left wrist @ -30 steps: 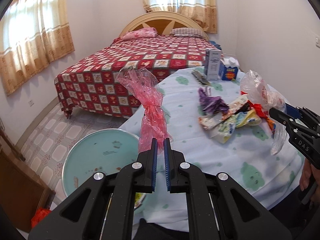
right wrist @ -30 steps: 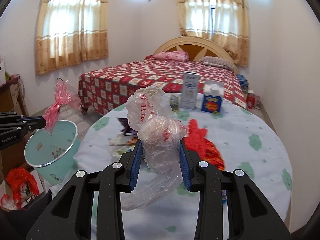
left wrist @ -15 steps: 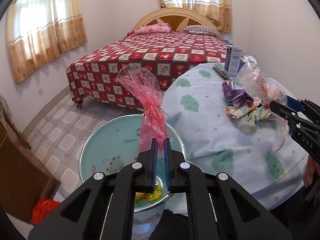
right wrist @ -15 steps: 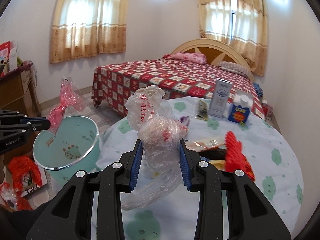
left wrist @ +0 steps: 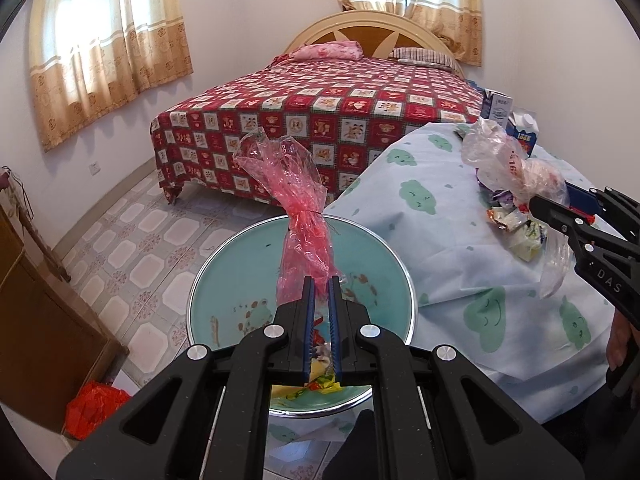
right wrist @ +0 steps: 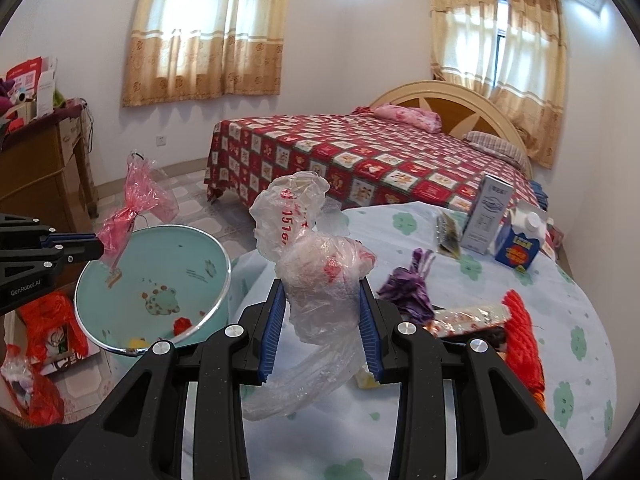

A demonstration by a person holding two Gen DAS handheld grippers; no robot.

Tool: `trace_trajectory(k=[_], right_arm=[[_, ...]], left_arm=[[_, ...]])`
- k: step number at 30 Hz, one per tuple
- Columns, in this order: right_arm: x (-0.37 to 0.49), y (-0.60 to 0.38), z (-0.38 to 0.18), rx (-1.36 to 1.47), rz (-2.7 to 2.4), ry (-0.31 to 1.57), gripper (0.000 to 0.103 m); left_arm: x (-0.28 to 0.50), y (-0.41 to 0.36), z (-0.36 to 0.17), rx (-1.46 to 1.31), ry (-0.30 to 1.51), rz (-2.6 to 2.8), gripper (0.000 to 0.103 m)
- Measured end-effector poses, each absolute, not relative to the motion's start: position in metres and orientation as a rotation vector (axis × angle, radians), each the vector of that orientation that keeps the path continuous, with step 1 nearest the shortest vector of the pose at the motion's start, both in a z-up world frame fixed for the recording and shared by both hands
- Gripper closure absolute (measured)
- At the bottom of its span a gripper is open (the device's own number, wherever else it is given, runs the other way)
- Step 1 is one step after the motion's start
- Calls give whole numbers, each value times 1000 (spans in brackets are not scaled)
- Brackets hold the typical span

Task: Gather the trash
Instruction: 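Carry the pink bag over the teal bucket with the left gripper while the right carries the clear bag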

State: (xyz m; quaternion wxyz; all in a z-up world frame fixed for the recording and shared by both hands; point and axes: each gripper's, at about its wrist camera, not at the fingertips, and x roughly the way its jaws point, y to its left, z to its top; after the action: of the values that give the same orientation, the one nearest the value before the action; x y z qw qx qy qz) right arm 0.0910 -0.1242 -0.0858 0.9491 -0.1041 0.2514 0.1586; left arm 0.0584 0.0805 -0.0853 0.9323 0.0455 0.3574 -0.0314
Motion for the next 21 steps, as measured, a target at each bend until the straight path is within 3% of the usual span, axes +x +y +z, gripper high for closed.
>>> trace_trajectory(k=[21], right_arm=[[107,-88,-89,-263,384,513,67]], left_arm=[[58,105,-88,68,737,-17,96]])
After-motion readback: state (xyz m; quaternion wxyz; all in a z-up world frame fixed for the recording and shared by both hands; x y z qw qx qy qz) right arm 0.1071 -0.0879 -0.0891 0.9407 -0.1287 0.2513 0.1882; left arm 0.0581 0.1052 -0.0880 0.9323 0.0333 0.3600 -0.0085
